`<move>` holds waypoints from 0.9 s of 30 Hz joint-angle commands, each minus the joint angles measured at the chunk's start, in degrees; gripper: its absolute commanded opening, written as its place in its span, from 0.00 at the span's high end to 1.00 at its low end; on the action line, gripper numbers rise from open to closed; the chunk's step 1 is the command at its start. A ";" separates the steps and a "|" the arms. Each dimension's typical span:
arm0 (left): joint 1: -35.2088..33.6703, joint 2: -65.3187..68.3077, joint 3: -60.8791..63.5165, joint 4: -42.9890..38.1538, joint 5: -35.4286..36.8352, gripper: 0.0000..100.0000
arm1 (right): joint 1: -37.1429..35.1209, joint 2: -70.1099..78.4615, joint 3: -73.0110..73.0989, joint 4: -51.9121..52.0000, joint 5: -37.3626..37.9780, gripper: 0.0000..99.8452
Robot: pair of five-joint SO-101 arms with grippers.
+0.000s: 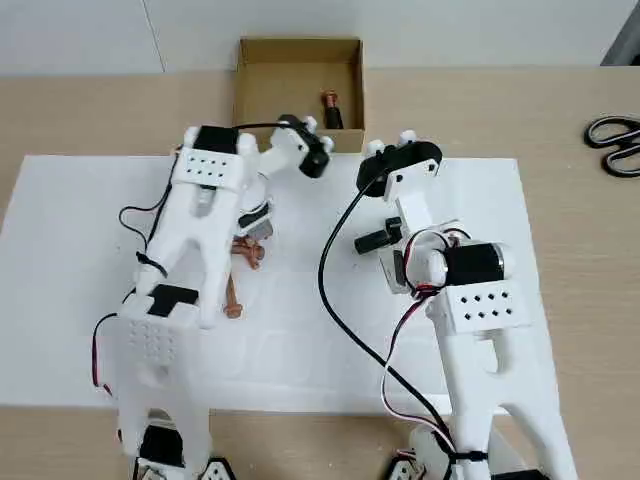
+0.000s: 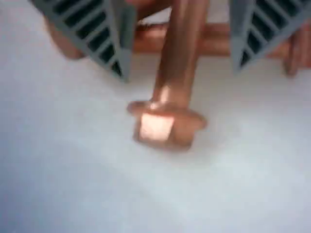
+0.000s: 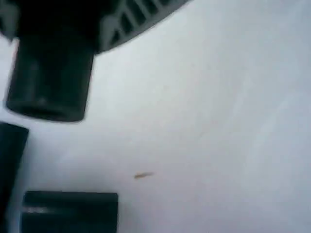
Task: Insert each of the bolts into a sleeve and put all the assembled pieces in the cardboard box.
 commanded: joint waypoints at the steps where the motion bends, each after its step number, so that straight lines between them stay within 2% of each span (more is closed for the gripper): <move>1: 0.97 -0.35 -1.63 0.79 0.00 0.87 | 0.22 -2.15 -2.99 0.40 0.26 1.00; 13: 0.79 5.19 -1.71 0.26 -0.09 0.87 | 0.22 -2.15 -2.99 0.40 0.26 1.00; 18: 0.97 8.00 -5.58 0.70 0.18 0.87 | 0.22 -2.15 -2.99 0.40 0.26 1.00; 23: 1.67 8.97 -6.64 1.05 0.26 1.00 | 0.22 -2.24 -2.99 0.40 0.26 1.00; 27: 3.08 8.88 -7.78 3.60 0.26 1.00 | 0.31 -2.42 -2.99 0.40 0.26 1.00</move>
